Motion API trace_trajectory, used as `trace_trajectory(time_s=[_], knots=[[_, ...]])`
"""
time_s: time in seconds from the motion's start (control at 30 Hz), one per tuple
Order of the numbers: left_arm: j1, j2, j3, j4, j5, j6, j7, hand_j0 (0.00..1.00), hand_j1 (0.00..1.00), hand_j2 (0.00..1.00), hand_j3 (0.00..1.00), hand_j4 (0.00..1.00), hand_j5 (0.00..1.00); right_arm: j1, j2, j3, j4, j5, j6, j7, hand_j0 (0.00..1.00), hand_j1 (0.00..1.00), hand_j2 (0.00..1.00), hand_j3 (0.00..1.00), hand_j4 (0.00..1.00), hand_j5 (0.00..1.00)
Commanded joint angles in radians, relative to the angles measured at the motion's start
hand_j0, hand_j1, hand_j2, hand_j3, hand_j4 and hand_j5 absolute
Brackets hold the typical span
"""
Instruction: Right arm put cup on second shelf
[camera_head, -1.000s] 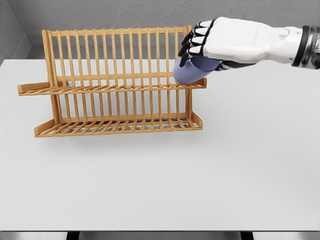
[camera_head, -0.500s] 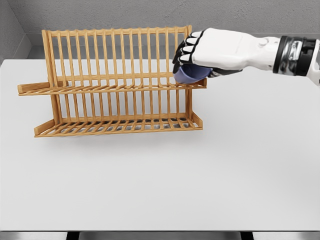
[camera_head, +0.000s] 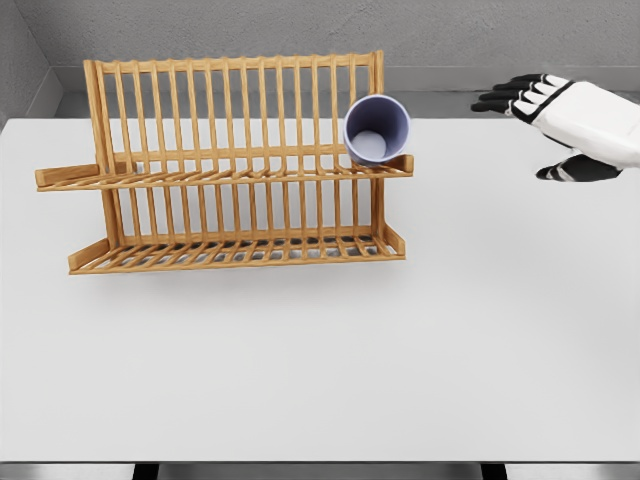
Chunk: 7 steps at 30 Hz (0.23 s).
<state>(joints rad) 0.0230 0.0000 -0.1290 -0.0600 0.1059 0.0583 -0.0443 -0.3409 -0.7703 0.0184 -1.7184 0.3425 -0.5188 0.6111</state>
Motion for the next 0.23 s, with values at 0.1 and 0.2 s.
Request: trace_trajectory(time_s=[0.1, 0.2], knots=[[0.002, 0.000, 0.000, 0.000, 0.000, 0.000, 0.000, 1.00, 1.00, 1.00, 1.00, 1.00, 1.00, 0.187, 0.059, -0.196, 0.008, 0.000, -0.092, 0.000, 1.00, 1.00, 1.00, 1.00, 1.00, 1.00], [0.000, 0.000, -0.001, -0.001, 0.006, 0.000, 0.000, 1.00, 1.00, 1.00, 1.00, 1.00, 1.00, 0.188, 0.072, -0.160, 0.010, 0.000, -0.092, 0.000, 1.00, 1.00, 1.00, 1.00, 1.00, 1.00]])
